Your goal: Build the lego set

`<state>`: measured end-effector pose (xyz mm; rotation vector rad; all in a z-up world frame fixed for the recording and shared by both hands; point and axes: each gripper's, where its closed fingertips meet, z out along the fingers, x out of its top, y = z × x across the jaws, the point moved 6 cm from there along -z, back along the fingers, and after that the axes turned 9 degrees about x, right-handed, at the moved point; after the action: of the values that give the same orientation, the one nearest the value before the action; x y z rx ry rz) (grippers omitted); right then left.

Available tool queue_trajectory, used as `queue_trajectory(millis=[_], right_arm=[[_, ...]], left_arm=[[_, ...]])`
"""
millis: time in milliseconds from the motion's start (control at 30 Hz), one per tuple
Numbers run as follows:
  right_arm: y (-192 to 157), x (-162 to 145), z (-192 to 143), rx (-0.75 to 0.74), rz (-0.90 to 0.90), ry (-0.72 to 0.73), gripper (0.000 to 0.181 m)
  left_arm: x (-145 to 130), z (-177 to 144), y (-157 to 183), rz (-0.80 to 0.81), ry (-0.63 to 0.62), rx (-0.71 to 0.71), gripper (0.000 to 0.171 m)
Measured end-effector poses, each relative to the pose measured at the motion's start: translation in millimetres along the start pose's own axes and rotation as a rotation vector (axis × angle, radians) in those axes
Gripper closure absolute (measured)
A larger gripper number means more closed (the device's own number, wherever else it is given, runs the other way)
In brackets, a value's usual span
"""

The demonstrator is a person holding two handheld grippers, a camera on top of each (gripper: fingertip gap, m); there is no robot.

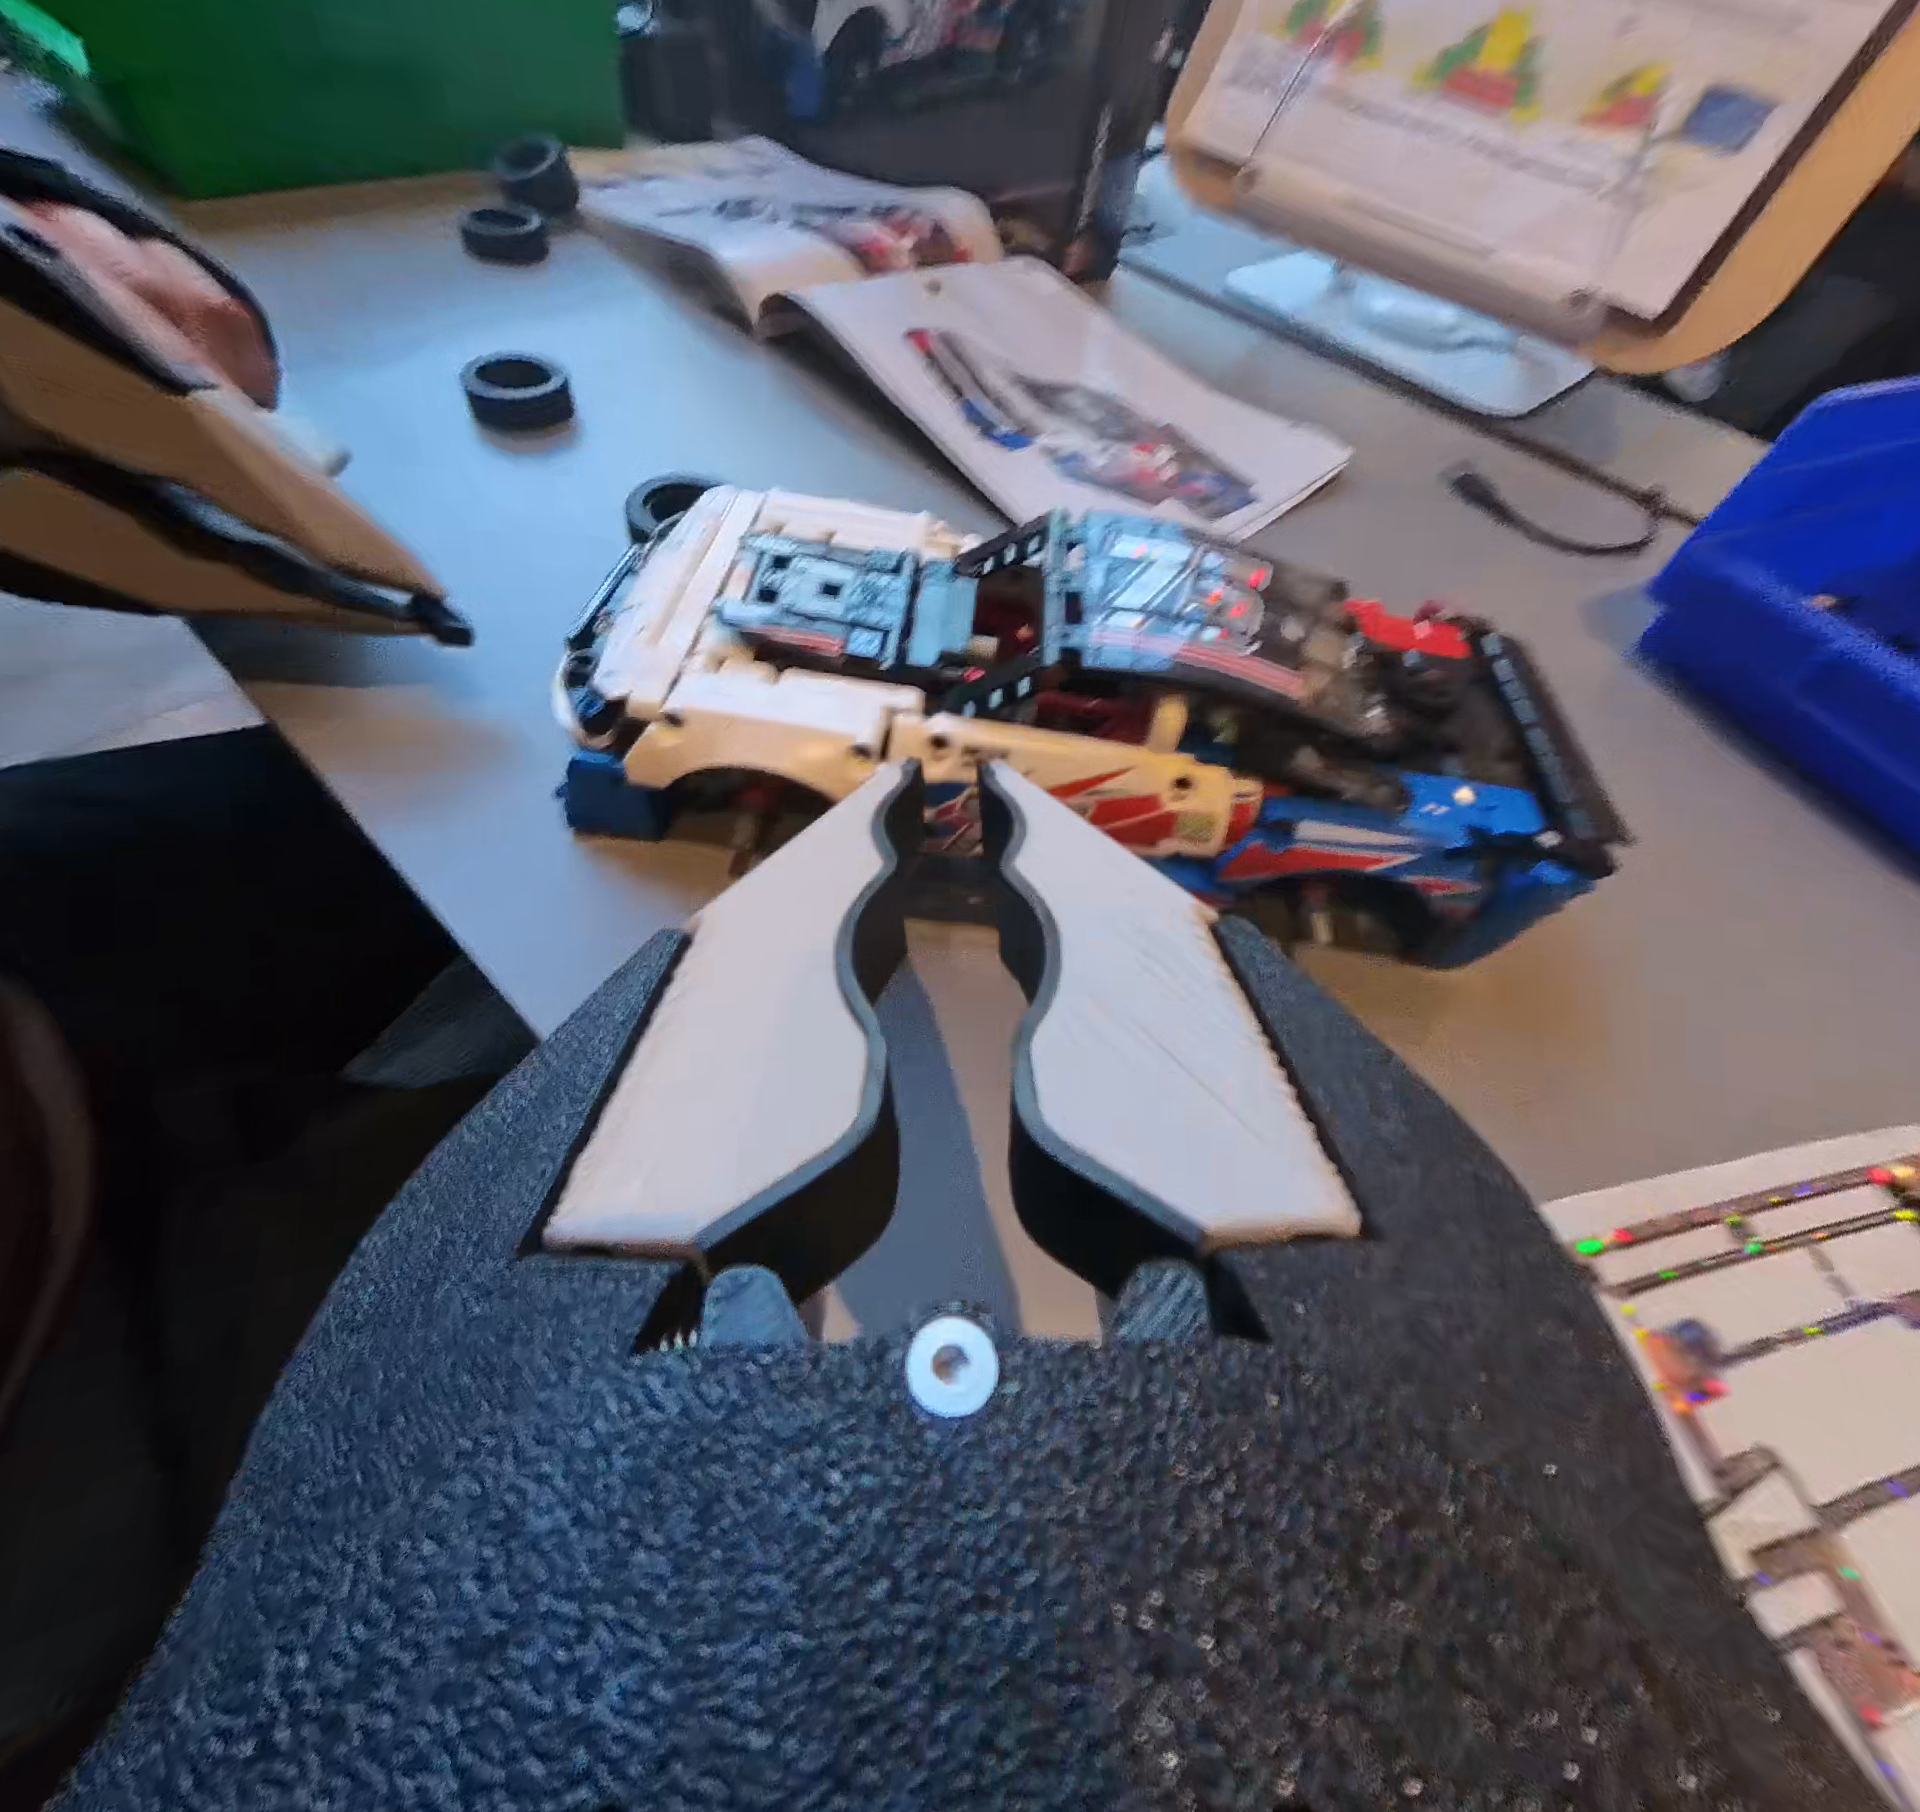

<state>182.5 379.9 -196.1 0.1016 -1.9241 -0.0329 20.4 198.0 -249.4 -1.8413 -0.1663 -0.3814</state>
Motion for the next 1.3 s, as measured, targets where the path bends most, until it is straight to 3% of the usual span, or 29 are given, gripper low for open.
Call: queue_trajectory(millis=[167, 433, 500, 700, 1000, 1167, 1300], right_arm=[[-11, -19, 10, 0.043, 0.035, -0.077, 0.168], [-15, -17, 17, 0.121, 0.076, -0.085, 0.158], [-18, -18, 18, 0.136, 0.089, -0.089, 0.157], [-25, -20, 19, 0.196, 0.168, -0.101, 0.155], [-34, -27, 27, 0.327, 0.354, -0.097, 0.146], [-38, -28, 33, 0.420, 0.471, -0.072, 0.138], [-37, -27, 38, 0.417, 0.497, -0.074, 0.133]], left_arm=[[-10, 9, 8, 0.027, -0.024, -0.105, 0.167], [-33, 8, -7, -0.379, -0.097, -0.359, 0.166], [-39, 7, -14, -0.461, -0.103, -0.382, 0.151], [-50, -3, -34, -0.561, -0.083, -0.365, 0.145], [-74, 2, -53, -0.712, -0.193, -0.258, 0.146], [-66, 11, -56, -0.792, -0.112, -0.308, 0.130], [-81, 27, -62, -0.822, -0.179, -0.343, 0.115]])
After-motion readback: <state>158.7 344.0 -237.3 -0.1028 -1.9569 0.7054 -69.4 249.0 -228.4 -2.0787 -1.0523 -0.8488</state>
